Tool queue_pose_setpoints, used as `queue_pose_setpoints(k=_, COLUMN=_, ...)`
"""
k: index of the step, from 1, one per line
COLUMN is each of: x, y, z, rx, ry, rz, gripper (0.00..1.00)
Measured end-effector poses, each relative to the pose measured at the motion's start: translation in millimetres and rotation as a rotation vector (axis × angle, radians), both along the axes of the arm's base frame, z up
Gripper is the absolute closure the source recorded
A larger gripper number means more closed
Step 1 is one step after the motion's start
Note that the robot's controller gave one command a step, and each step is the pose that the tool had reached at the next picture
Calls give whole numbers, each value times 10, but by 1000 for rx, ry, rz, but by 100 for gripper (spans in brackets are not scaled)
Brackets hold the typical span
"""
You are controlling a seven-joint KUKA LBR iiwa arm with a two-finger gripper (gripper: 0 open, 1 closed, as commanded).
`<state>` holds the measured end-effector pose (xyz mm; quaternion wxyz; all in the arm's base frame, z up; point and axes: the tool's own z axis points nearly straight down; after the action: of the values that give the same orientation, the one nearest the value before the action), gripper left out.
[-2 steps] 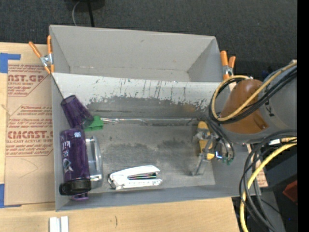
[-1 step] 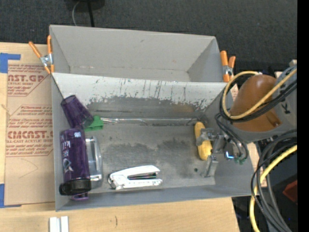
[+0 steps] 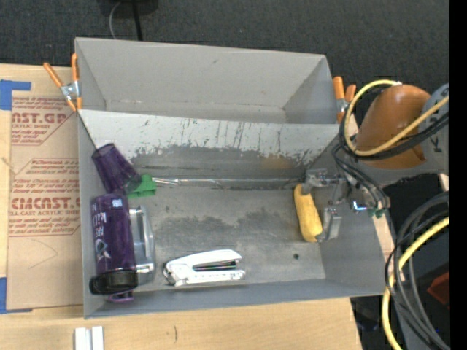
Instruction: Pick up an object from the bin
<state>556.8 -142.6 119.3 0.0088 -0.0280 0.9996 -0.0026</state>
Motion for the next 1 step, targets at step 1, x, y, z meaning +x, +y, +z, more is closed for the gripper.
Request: queue_pose_setpoints(k=1, x=131, y=-49, z=-93, rx=0, ry=1, rz=2, gripper=0)
